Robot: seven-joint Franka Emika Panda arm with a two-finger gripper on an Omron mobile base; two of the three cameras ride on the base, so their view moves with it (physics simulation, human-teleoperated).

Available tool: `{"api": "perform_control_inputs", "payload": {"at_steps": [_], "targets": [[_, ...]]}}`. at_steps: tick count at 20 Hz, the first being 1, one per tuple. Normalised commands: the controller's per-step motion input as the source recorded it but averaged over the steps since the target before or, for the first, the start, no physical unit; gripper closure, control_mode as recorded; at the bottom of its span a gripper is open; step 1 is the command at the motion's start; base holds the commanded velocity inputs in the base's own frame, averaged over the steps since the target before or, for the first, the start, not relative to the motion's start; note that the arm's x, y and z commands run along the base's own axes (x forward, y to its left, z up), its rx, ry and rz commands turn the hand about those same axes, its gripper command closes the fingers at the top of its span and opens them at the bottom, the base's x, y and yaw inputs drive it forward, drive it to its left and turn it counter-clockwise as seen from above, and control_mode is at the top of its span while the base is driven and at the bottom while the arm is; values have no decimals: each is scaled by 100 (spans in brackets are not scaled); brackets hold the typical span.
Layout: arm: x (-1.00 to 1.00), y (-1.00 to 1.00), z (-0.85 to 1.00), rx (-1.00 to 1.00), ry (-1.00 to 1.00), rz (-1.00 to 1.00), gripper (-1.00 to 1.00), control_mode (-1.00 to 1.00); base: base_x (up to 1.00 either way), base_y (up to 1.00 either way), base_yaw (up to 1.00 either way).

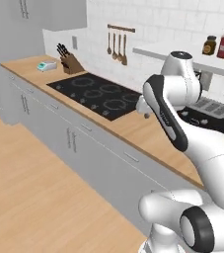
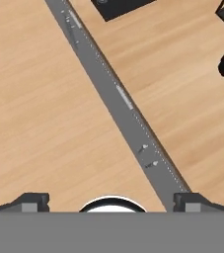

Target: Take a straw from the drawer in front and place it inside the glass cup on the dining counter.

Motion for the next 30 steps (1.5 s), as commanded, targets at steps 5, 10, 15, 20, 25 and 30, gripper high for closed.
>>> {"api": "perform_control_inputs", "payload": {"at_steps": [5, 10, 15, 20, 25, 30], "targets": [[0, 0, 0, 0, 0, 0, -100, 100, 42, -62, 25], [0, -10, -2, 1, 0, 9, -100, -100, 2, -69, 36], [3, 15, -1, -2, 0, 23, -100, -100, 0, 0, 0], [16, 97, -36, -33, 0, 2, -100, -100, 0, 0, 0], [35, 91, -59, -45, 1, -4, -100, -100, 0, 0, 0], [21, 36, -83, -46, 0, -8, -100, -100, 0, 0, 0]]}}
